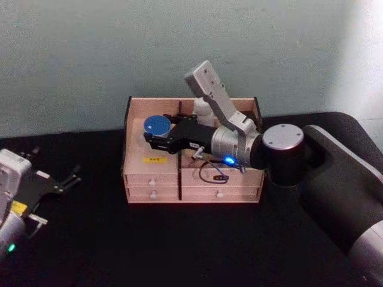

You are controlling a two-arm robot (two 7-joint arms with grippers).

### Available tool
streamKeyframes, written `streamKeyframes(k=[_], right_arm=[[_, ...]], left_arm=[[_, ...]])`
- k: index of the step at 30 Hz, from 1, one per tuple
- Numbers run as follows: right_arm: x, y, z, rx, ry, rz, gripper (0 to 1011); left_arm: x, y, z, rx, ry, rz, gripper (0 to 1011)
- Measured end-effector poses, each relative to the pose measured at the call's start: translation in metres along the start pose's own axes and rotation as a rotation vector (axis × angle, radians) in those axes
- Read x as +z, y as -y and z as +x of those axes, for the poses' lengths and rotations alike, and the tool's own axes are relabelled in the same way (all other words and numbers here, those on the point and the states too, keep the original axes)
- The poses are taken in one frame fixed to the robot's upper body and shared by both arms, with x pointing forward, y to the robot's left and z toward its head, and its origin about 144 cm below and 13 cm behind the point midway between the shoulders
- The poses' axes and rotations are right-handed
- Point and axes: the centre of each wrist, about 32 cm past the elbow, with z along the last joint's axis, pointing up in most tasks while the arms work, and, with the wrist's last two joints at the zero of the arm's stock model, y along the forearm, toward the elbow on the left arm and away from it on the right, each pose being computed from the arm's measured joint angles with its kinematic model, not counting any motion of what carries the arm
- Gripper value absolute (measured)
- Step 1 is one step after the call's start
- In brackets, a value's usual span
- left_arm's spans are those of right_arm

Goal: Pick up the facial cleanser and watermelon frost from the table and place them into the tiered storage box.

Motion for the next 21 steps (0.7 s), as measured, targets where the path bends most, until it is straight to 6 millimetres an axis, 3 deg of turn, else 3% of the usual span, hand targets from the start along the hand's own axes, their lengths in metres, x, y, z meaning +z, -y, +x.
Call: streamKeyframes(k=[6,14,21], right_arm=[[0.0004,0.0000,-0.0001,0.000,0.001,0.002,776],[0.0003,0.0002,-0.0002,0.001,0.002,0.002,1002],[0.0001,0.0008,-0.0005,0.003,0.006,0.009,1002]], left_arm=[[0.0000,0.0000,0.0000,0.000,0.000,0.000,1001],[0.0000,0.0000,0.0000,0.000,0.000,0.000,1001],[0.0000,0.0000,0.0000,0.000,0.000,0.000,1002]])
